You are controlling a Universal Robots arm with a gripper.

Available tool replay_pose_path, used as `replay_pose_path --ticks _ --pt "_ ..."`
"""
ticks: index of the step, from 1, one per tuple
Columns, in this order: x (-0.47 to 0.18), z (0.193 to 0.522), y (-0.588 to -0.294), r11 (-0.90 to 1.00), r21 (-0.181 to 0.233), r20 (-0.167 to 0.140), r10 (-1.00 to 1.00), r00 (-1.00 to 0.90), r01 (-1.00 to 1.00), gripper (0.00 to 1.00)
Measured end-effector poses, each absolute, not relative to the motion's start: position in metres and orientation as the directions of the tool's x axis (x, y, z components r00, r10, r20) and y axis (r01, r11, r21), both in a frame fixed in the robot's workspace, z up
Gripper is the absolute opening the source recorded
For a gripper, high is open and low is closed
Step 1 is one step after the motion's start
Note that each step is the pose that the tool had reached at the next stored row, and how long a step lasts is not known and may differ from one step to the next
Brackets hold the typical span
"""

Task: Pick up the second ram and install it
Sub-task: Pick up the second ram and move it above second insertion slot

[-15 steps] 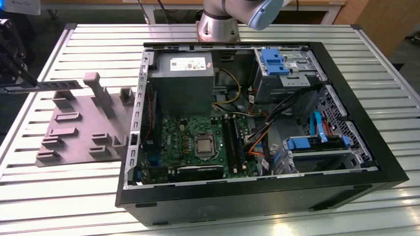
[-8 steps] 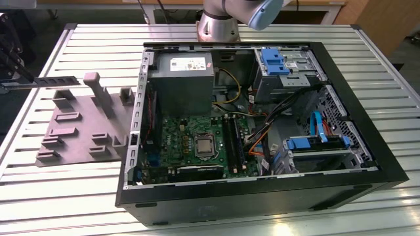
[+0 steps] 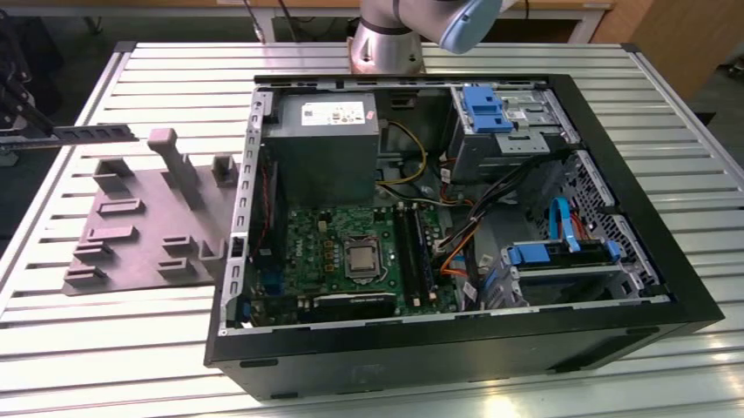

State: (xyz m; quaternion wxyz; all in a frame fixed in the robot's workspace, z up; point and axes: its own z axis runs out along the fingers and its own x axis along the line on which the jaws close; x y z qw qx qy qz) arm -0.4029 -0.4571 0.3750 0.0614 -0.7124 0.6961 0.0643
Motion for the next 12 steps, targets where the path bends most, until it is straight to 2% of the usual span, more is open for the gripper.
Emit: replay_pose_path --ticks 12 --pt "-0.403 0.394 -0.457 -0.023 0.002 -0.19 -0.981 0.023 -1.0 0.12"
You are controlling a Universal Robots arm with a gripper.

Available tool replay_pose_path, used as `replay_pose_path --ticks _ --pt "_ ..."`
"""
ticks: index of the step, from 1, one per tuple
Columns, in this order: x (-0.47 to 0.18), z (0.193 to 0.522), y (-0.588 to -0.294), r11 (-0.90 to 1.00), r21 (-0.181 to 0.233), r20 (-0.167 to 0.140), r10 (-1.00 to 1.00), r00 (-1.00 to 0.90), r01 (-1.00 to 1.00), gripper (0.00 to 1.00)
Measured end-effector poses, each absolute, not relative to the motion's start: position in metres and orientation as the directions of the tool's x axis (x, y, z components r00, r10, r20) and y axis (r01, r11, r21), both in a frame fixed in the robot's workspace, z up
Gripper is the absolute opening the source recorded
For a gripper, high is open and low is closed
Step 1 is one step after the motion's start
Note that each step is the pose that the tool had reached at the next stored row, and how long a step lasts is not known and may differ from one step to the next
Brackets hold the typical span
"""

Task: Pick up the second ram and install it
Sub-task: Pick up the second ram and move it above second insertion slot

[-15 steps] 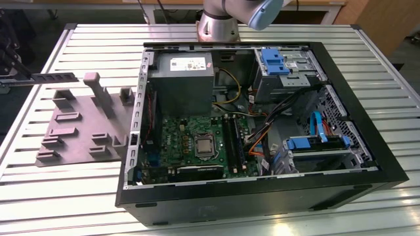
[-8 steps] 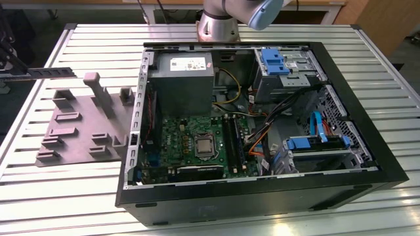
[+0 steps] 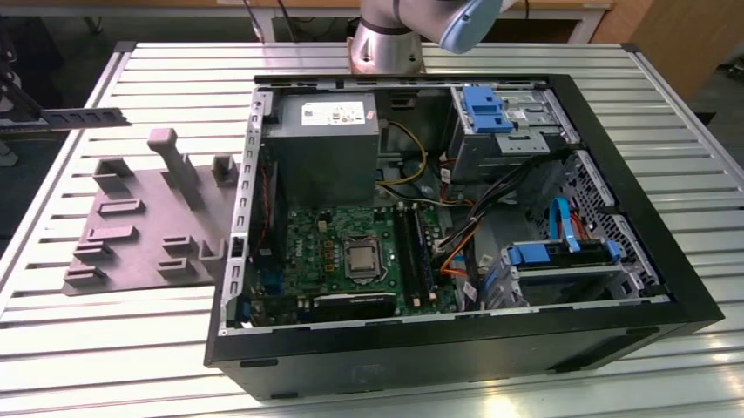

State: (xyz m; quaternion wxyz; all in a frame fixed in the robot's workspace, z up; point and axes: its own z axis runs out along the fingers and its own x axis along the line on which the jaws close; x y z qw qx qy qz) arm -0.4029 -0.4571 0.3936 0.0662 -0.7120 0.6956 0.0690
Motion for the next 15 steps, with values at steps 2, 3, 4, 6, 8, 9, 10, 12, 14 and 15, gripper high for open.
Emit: replay_pose_path --ticks 2,3,4,6,8,9,10,12,14,15 --pt "-0.4029 0.3962 -0.4571 -0.023 0.002 -0.192 -0.981 0.023 -1.0 0.12" --pt "-0.4029 0.3976 -0.4571 -0.023 0.002 -0.192 -0.981 0.023 -1.0 0.12" --pt "-0.4029 0.3988 -0.4571 -0.023 0.002 -0.192 -0.981 0.023 -1.0 0.12" --pt "-0.4029 0.4003 -0.4571 -0.023 0.002 -0.192 -0.981 0.023 -1.0 0.12" --pt "-0.4029 0.4012 -0.4571 -0.023 0.002 -0.191 -0.981 0.023 -1.0 0.12" --pt "-0.4028 0.4014 -0.4571 -0.023 0.002 -0.19 -0.981 0.023 -1.0 0.12" --pt "-0.4026 0.4017 -0.4571 -0.024 0.002 -0.188 -0.982 0.023 -1.0 0.12" --pt "-0.4027 0.4019 -0.4571 -0.023 0.002 -0.183 -0.983 0.023 -1.0 0.12" --pt "-0.4027 0.4018 -0.4571 -0.023 0.002 -0.183 -0.983 0.023 -1.0 0.12" --pt "-0.4027 0.4018 -0.4571 -0.023 0.002 -0.183 -0.983 0.023 -1.0 0.12"
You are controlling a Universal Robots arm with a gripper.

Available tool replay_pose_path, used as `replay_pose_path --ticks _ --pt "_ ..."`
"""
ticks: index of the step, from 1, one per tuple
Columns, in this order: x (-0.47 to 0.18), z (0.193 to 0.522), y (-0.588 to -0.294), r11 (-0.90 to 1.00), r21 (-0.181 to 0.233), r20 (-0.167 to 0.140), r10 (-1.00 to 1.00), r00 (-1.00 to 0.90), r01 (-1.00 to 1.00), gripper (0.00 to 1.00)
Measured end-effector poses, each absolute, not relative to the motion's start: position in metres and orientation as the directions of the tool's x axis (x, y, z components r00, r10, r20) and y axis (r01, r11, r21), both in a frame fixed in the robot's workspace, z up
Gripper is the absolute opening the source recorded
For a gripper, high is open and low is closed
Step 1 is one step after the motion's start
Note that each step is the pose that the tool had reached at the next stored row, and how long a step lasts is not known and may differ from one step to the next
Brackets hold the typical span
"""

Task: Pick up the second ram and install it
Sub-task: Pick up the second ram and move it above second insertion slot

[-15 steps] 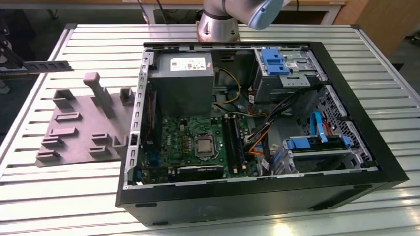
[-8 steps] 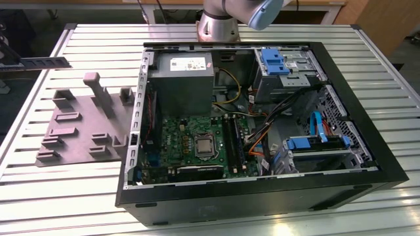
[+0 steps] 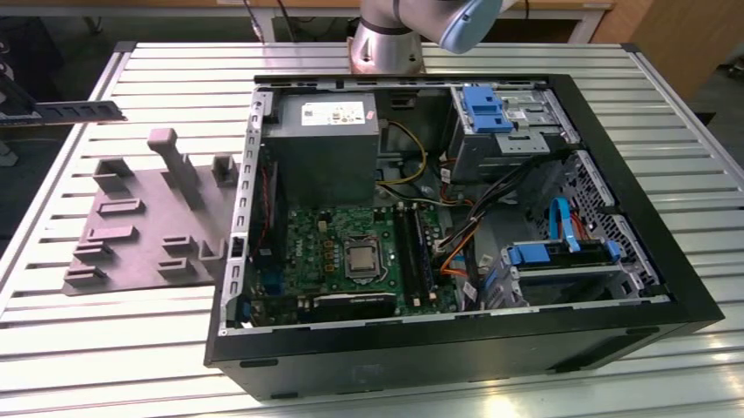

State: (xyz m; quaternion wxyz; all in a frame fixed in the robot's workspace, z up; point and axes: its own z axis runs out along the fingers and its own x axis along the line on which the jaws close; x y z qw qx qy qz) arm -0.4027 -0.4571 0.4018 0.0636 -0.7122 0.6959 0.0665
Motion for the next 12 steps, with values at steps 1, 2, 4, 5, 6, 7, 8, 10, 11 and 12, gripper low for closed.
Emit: replay_pose_path --ticks 1,2,4,5,6,7,8,10,11,12 --pt "-0.4027 0.4018 -0.4571 -0.023 0.002 -0.182 -0.983 0.023 -1.0 0.12" --pt "-0.4027 0.4019 -0.457 -0.023 0.002 -0.175 -0.984 0.022 -1.0 0.12" --pt "-0.4023 0.4019 -0.4571 -0.023 0.002 -0.163 -0.986 0.022 -1.0 0.12" --pt "-0.402 0.4018 -0.4571 -0.023 0.002 -0.16 -0.987 0.022 -1.0 0.12" --pt "-0.402 0.4018 -0.4571 -0.023 0.002 -0.16 -0.987 0.022 -1.0 0.12" --pt "-0.402 0.4018 -0.4571 -0.023 0.002 -0.16 -0.987 0.022 -1.0 0.12" --pt "-0.402 0.4018 -0.4571 -0.023 0.002 -0.16 -0.987 0.022 -1.0 0.12" --pt "-0.4019 0.4019 -0.4571 -0.023 0.002 -0.16 -0.987 0.022 -1.0 0.12" --pt "-0.4019 0.4019 -0.4571 -0.023 0.002 -0.16 -0.987 0.022 -1.0 0.12" --pt "-0.4013 0.4019 -0.457 -0.023 0.002 -0.16 -0.987 0.022 -1.0 0.12"
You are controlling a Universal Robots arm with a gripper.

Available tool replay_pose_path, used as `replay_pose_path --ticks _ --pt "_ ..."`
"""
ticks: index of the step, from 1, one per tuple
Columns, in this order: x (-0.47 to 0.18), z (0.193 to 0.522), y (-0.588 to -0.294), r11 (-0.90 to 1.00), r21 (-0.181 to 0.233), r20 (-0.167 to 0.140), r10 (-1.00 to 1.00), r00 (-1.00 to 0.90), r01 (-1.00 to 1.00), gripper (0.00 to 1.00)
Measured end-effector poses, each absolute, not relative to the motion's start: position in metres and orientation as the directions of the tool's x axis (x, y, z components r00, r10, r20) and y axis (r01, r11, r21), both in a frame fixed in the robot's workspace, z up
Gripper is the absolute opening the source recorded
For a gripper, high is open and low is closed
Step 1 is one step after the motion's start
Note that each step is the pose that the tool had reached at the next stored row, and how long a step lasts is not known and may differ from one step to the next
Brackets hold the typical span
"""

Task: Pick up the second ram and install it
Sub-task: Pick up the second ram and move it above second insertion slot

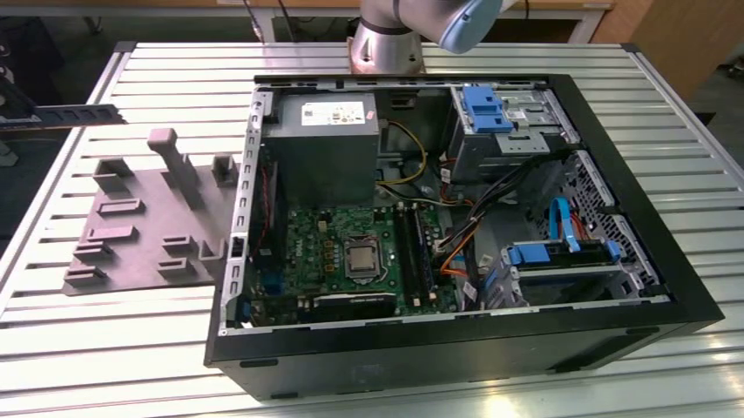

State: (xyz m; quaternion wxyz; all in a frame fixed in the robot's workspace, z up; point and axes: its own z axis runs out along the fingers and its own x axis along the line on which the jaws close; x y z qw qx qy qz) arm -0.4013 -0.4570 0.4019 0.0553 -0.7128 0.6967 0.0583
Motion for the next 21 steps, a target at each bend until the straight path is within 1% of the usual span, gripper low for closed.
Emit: replay_pose_path --ticks 21 --pt "-0.366 0.402 -0.457 -0.023 0.002 -0.16 -0.987 0.022 -1.0 0.12"
